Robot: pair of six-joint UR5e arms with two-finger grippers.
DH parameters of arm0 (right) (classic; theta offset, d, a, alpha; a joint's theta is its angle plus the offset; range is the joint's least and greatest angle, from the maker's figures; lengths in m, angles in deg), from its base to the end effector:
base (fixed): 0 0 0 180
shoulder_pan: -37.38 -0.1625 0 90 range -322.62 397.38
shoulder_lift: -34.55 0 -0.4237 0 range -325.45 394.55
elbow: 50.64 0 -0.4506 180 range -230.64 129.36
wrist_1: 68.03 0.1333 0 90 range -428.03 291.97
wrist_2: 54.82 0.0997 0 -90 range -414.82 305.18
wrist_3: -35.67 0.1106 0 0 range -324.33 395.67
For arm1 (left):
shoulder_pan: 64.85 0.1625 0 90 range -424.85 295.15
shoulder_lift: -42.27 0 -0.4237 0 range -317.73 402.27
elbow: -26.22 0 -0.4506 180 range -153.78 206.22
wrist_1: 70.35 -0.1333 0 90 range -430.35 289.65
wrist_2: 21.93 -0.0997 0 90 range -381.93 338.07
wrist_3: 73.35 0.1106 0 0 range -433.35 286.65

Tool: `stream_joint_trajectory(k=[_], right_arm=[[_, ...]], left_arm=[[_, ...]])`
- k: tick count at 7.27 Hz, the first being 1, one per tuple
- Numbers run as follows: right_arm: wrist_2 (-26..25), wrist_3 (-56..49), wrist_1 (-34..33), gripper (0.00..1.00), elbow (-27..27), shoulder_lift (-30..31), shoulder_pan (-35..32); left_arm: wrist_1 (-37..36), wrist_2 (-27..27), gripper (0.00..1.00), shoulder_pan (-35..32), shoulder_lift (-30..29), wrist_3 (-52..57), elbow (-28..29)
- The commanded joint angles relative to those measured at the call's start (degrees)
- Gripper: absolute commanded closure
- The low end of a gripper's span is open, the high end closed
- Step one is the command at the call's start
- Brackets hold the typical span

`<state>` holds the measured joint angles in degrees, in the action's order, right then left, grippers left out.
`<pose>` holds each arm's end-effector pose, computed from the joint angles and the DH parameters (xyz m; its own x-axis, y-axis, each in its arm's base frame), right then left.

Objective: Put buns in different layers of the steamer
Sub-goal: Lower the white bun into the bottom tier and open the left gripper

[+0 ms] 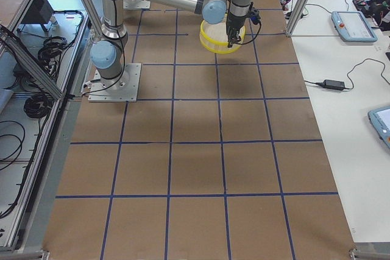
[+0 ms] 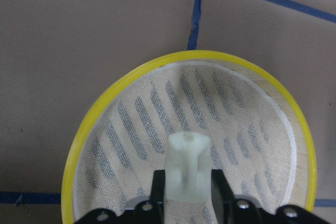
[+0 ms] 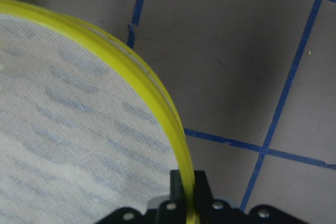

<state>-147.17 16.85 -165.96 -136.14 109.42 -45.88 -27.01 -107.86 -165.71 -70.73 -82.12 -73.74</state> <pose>0.0518 -0.6585 0.3733 -0.9772 -0.2108 0.0236 -0.2092 0.9762 0.0578 -0.2642 -0.6281 0.2238 -0.9929 0.0566 0.1043 0.0320 0.9742 -0.2236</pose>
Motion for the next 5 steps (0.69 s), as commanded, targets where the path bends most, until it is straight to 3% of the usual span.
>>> stream_joint_trajectory(k=[1,3,5], right_arm=[[0.1,4.9,-0.8,0.95,0.3,0.1,-3.0],[0.8,15.1,-2.3,0.95,-0.1,-0.6,-7.9],[0.8,25.7,-4.2,0.95,0.3,-2.4,-15.7]], left_arm=[[7.8,-1.3,0.00,12.9,6.6,22.5,-4.4],[10.9,-1.3,0.00,25.1,9.4,39.1,-10.0],[10.7,-1.1,0.00,29.0,8.4,45.4,-11.6]])
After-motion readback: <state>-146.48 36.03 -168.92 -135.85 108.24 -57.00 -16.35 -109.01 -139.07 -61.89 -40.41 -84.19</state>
